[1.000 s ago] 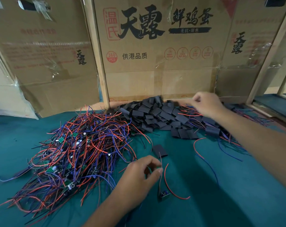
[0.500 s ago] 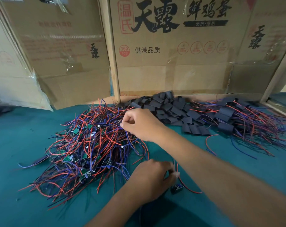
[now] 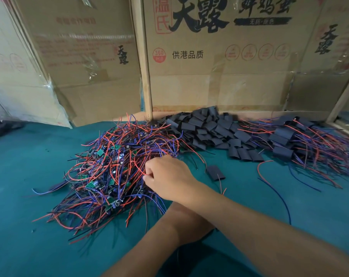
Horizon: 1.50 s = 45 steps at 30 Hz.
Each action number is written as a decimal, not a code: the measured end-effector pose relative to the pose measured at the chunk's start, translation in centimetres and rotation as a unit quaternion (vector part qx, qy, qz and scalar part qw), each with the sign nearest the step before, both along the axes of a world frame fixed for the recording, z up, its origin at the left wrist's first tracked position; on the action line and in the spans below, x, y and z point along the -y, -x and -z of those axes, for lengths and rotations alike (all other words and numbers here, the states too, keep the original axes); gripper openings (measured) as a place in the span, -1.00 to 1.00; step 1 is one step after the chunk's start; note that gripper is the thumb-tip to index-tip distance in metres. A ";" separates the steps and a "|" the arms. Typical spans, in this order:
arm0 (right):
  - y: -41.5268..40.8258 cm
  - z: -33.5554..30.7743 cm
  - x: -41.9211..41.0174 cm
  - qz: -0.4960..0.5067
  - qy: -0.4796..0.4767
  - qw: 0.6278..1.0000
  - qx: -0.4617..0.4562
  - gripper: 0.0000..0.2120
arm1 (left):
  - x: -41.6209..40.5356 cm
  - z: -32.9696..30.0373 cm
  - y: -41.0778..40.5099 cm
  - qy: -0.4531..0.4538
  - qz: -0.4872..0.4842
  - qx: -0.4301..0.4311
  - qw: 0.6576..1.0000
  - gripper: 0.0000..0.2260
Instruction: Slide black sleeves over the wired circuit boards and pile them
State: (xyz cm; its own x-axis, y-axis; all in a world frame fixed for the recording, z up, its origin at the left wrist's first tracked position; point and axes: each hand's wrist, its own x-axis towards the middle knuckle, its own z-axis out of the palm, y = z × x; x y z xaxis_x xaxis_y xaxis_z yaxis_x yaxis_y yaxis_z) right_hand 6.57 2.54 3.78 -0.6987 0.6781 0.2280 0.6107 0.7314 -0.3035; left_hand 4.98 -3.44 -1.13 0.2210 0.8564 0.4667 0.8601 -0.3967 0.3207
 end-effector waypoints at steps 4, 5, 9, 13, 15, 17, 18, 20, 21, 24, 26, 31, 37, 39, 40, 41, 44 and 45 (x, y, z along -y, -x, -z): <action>-2.7 -1.3 -0.2 0.016 0.071 0.988 -0.139 -0.74 | 0.0 0.0 -0.4 0.015 0.084 -0.027 0.996 -0.78; -3.6 -1.7 -0.2 0.017 0.065 0.984 -0.168 -0.72 | -0.4 -0.1 -0.4 0.039 0.058 -0.025 0.997 -0.75; -7.8 -2.7 -0.5 0.015 0.066 0.967 -0.247 -0.74 | -1.1 -0.5 0.1 0.094 -0.031 0.042 0.994 -0.70; -11.1 -1.7 -1.3 0.050 0.142 0.938 -0.313 -0.79 | -1.3 -0.9 0.8 0.076 -0.087 0.064 0.991 -0.73; -12.2 -0.8 -1.5 0.077 0.167 0.925 -0.332 -0.78 | -1.5 -1.4 1.7 0.062 -0.128 0.065 0.988 -0.75; -13.0 0.0 -1.6 0.095 0.166 0.931 -0.310 -0.78 | -1.7 -2.1 2.9 0.061 -0.174 0.055 0.981 -0.76; -13.4 0.2 -1.5 0.099 0.165 0.936 -0.295 -0.78 | -1.8 -2.6 3.6 0.069 -0.189 0.047 0.978 -0.78; -13.9 0.5 -1.5 0.099 0.159 0.946 -0.263 -0.77 | -1.6 -3.9 5.2 0.097 -0.192 0.050 0.975 -0.81; -14.1 0.7 -1.5 0.098 0.148 0.955 -0.237 -0.76 | -1.4 -4.6 6.1 0.110 -0.189 0.058 0.974 -0.82; -14.1 1.2 -1.4 0.088 0.122 0.978 -0.143 -0.74 | -0.5 -6.3 9.1 0.167 -0.204 -0.015 0.964 -0.85; -13.9 1.4 -1.2 0.084 0.115 0.984 -0.105 -0.74 | 0.2 -6.7 10.5 0.206 -0.236 -0.120 0.942 -0.87; -13.7 2.0 -1.2 0.056 0.116 0.990 -0.055 -0.72 | 0.3 -6.6 10.5 0.249 -0.295 -0.159 0.909 -0.81; -13.8 2.2 -1.0 0.031 0.122 0.992 0.026 -0.72 | 0.0 -5.9 9.6 0.246 -0.347 -0.198 0.883 -0.65; -14.0 2.1 -1.0 0.039 0.129 0.990 0.032 -0.71 | -0.1 -5.6 9.2 0.240 -0.350 -0.219 0.879 -0.67; -14.1 2.0 -1.0 0.047 0.127 0.991 0.022 -0.70 | -0.1 -5.5 9.2 0.234 -0.348 -0.217 0.881 -0.66; -14.1 1.8 -1.1 0.059 0.117 0.991 0.005 -0.71 | -0.1 -5.5 9.2 0.226 -0.342 -0.205 0.889 -0.67; -14.3 1.6 -1.5 0.103 0.079 0.990 -0.062 -0.74 | -0.4 -5.6 9.6 0.192 -0.287 -0.099 0.933 -0.71; -14.3 1.5 -1.7 0.117 0.069 0.987 -0.085 -0.74 | -0.5 -5.8 9.6 0.184 -0.250 -0.030 0.950 -0.71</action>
